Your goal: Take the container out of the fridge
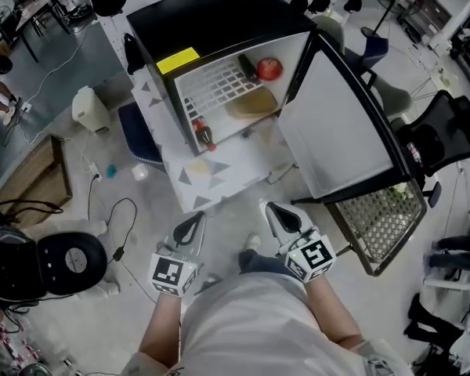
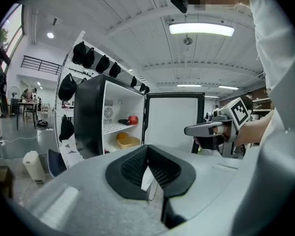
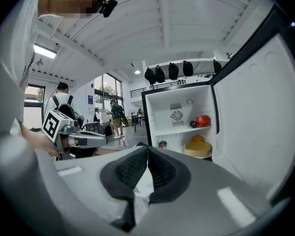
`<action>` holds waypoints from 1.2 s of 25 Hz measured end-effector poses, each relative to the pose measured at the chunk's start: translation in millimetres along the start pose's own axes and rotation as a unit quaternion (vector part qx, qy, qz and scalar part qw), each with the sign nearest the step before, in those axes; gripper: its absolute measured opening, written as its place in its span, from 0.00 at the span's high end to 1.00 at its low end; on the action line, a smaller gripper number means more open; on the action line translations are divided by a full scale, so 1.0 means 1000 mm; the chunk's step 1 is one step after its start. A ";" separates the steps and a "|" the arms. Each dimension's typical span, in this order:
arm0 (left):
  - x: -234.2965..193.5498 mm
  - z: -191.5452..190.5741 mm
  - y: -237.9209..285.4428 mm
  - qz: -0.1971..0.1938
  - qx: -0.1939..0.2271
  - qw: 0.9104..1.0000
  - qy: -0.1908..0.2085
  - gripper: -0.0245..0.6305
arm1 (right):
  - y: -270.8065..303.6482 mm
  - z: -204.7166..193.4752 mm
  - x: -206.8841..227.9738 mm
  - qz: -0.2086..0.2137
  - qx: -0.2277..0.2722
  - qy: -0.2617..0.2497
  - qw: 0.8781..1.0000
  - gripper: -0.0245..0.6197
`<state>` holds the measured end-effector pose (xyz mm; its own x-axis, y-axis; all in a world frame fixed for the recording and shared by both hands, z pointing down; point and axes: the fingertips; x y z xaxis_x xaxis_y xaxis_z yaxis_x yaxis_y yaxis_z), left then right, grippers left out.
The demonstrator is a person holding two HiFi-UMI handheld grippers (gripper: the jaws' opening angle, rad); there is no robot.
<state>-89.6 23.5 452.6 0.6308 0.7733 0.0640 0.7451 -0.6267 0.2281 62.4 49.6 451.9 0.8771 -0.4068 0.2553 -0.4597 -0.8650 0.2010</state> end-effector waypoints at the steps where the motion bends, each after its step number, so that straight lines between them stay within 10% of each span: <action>1: 0.000 0.002 0.010 0.006 -0.002 1.000 0.001 0.95 | 0.003 0.002 0.010 0.005 0.000 0.000 1.000 0.96; 18: -0.007 0.009 0.065 0.074 -0.042 0.996 -0.007 0.95 | 0.054 0.015 0.096 0.048 -0.016 0.000 0.999 0.96; 30: -0.077 -0.002 0.057 0.077 -0.046 0.996 -0.019 0.95 | 0.132 0.016 0.109 0.004 -0.049 -0.031 0.998 0.96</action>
<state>-96.2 -71.4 462.8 0.7446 0.6640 0.0688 0.6175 -0.7242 0.3069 100.0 -113.4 491.1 0.8790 -0.4330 0.1997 -0.4752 -0.8302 0.2915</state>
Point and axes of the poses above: the fingertips, and each gripper's own axes: y forward along the fingers, x to its right, z out of its top, and after that the axes turned 7 degrees about y, right-handed
